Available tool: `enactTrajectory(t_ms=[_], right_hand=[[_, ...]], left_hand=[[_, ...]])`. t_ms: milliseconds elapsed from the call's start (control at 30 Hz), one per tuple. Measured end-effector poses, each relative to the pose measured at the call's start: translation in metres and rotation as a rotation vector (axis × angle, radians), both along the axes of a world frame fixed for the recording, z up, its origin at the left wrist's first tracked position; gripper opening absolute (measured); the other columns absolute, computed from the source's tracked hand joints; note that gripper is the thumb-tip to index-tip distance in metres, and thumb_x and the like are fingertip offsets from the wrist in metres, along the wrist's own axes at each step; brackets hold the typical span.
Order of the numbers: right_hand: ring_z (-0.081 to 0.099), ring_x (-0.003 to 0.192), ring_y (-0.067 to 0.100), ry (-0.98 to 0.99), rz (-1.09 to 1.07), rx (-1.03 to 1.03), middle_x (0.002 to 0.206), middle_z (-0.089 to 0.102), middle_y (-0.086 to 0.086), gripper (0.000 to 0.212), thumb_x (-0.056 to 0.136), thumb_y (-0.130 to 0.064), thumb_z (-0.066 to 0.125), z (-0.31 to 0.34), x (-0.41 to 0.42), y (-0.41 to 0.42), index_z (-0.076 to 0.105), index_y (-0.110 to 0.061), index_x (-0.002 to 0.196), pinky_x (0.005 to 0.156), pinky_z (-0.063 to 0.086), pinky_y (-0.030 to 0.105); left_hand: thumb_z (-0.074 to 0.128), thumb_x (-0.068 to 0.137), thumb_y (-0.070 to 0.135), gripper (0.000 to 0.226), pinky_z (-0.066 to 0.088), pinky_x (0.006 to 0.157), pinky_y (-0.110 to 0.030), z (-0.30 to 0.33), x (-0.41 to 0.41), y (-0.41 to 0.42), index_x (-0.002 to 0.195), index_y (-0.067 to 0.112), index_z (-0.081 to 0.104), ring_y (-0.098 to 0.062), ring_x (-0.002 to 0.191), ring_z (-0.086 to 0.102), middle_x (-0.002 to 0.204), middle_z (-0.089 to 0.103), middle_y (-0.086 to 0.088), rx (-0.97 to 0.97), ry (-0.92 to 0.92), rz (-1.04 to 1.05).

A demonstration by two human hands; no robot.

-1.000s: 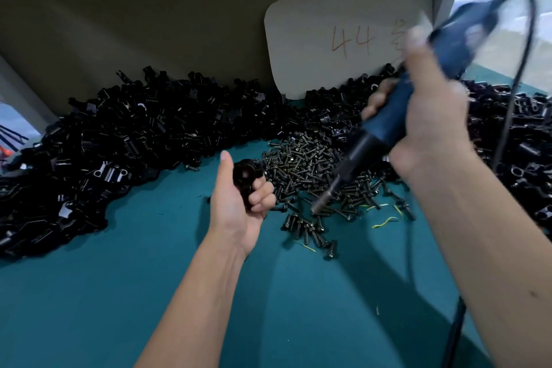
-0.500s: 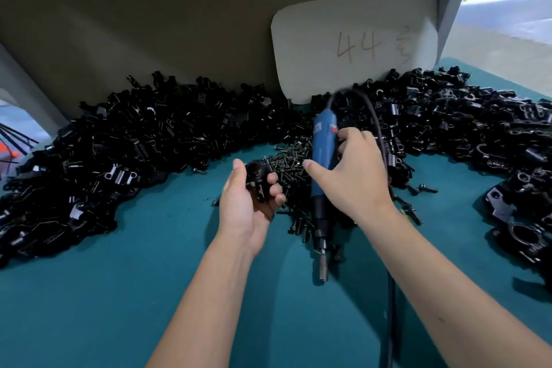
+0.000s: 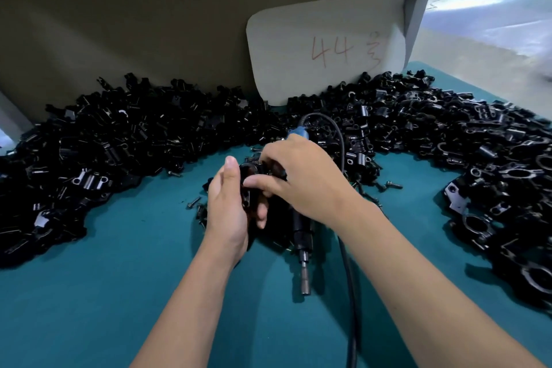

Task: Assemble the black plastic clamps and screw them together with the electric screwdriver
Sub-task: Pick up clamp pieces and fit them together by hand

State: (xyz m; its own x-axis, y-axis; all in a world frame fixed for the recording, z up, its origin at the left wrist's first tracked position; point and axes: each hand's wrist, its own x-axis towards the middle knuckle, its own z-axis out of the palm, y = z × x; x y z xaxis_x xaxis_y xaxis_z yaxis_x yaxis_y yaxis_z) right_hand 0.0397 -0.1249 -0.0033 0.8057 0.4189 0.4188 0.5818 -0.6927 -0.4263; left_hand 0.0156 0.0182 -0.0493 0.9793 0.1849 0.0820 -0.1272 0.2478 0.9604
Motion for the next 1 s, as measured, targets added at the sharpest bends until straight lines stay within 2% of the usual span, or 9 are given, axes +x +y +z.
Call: enactTrajectory(t_ms=[100,333,433,500,600,700,800,900,1000], right_hand=[[0.045,0.080,0.018,0.028,0.063,0.028,0.076,0.055,-0.005,0.045,0.096,-0.056,0.065,0.000,-0.001,-0.002,0.052,-0.015,0.082,0.070,0.044,0.043],[0.053,0.072,0.013,0.155,0.134,0.182,0.077,0.064,-0.001,0.032,0.096,-0.039,0.074,0.019,-0.001,-0.014,0.065,-0.008,0.096,0.068,0.042,0.025],[0.059,0.079,0.011,0.241,0.137,0.197,0.087,0.068,-0.005,0.023,0.098,-0.035,0.073,0.036,-0.005,-0.035,0.069,-0.014,0.107,0.073,0.045,0.025],[0.056,0.073,0.006,0.230,0.092,0.142,0.085,0.067,-0.007,0.021,0.098,-0.033,0.072,0.049,-0.008,-0.060,0.072,-0.014,0.106,0.071,0.043,0.022],[0.069,0.067,0.013,0.329,-0.057,-0.016,0.080,0.072,-0.004,0.019,0.098,-0.033,0.073,0.069,-0.015,-0.117,0.076,-0.015,0.100,0.065,0.055,0.028],[0.074,0.062,0.018,0.487,-0.200,-0.264,0.078,0.077,0.004,0.019,0.094,-0.035,0.076,0.082,-0.022,-0.178,0.078,-0.016,0.092,0.063,0.061,0.033],[0.067,0.053,0.017,0.619,-0.397,-0.427,0.075,0.077,0.008,0.020,0.084,-0.035,0.086,0.083,-0.029,-0.226,0.077,-0.017,0.082,0.056,0.052,0.027],[0.070,0.064,0.025,0.676,-0.540,-0.499,0.084,0.078,0.012,0.025,0.074,-0.037,0.092,0.077,-0.036,-0.249,0.078,-0.019,0.085,0.059,0.056,0.030],[0.074,0.083,0.032,0.630,-0.588,-0.477,0.086,0.076,0.008,0.035,0.071,-0.042,0.094,0.073,-0.036,-0.258,0.075,-0.022,0.092,0.075,0.059,0.038]], left_hand=[[0.039,0.107,0.056,0.050,0.031,0.035,-0.022,-0.002,0.000,0.001,0.090,0.012,0.053,-0.015,0.038,0.043,0.064,0.062,-0.007,0.030,-0.003,-0.008],[0.041,0.102,0.054,0.049,0.038,0.040,-0.028,0.018,-0.001,-0.010,0.083,0.010,0.045,-0.018,0.048,0.046,0.065,0.053,-0.004,0.207,-0.152,0.130],[0.039,0.105,0.052,0.044,0.034,0.055,-0.020,0.031,-0.003,-0.029,0.074,0.022,0.037,-0.003,0.060,0.035,0.066,0.039,0.017,0.417,-0.261,0.218],[0.037,0.106,0.053,0.043,0.032,0.053,-0.019,0.038,-0.001,-0.047,0.073,0.027,0.039,-0.002,0.058,0.038,0.062,0.042,0.018,0.551,-0.279,0.181],[0.039,0.102,0.061,0.049,0.039,0.056,-0.030,0.046,0.003,-0.091,0.076,0.023,0.057,-0.009,0.058,0.055,0.065,0.057,0.007,0.744,-0.238,0.048],[0.049,0.097,0.058,0.048,0.054,0.063,-0.037,0.042,0.002,-0.153,0.076,0.020,0.070,-0.026,0.065,0.062,0.062,0.062,-0.001,0.679,-0.136,-0.206],[0.056,0.102,0.049,0.048,0.055,0.070,-0.049,0.028,-0.007,-0.217,0.069,0.016,0.068,-0.027,0.065,0.055,0.063,0.056,-0.014,0.592,-0.008,-0.400],[0.064,0.099,0.050,0.047,0.048,0.062,-0.036,0.018,-0.011,-0.257,0.072,0.011,0.062,-0.034,0.068,0.057,0.063,0.058,-0.009,0.724,0.047,-0.372],[0.073,0.091,0.051,0.040,0.045,0.065,-0.039,0.019,-0.010,-0.266,0.078,0.018,0.055,-0.029,0.076,0.061,0.077,0.067,-0.004,0.757,0.047,-0.243]])
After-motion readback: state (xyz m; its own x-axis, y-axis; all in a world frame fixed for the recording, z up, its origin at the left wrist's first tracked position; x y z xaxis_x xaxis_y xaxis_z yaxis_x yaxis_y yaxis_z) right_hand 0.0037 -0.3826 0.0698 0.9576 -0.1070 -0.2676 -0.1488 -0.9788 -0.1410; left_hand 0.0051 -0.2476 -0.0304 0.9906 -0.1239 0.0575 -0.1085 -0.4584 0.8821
